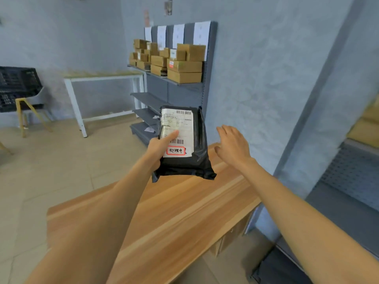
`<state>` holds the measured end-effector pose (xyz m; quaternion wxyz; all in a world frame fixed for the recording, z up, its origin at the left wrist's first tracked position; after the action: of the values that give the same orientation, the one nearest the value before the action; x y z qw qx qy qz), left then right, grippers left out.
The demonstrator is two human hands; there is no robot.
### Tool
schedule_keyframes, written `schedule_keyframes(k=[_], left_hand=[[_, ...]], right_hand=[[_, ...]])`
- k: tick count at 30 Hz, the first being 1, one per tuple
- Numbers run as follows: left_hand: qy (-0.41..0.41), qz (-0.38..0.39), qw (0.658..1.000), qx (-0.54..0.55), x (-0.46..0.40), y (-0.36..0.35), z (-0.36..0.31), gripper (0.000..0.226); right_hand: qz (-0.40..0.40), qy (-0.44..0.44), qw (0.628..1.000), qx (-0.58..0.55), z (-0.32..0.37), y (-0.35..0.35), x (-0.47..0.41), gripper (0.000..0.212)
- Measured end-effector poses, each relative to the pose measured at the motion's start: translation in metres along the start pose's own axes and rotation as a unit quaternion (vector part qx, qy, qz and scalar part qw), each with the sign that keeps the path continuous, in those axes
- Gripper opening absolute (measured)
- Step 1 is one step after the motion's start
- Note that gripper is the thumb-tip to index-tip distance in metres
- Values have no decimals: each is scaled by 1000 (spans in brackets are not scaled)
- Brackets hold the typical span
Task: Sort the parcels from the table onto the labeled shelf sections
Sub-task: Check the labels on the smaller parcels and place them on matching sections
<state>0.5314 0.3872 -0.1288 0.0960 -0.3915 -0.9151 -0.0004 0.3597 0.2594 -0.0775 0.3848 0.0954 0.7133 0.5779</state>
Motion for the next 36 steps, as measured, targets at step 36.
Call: schedule_keyframes(k=[36], left_hand=[[30, 559, 826, -61, 377, -419, -6, 38]], right_hand=[[13, -467, 835, 292, -228, 325, 462, 60]])
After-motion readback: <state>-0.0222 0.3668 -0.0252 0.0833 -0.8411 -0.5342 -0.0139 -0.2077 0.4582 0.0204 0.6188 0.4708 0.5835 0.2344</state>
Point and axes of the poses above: each hand's wrist, its own x-axis away from the middle knuckle, its own y-axis out of the back of the hand, z = x × y, the point moved 8 cm from there along -x, towards the middle knuckle, and after that the axes turned 1 degree about -z, right-handed, at the moved point
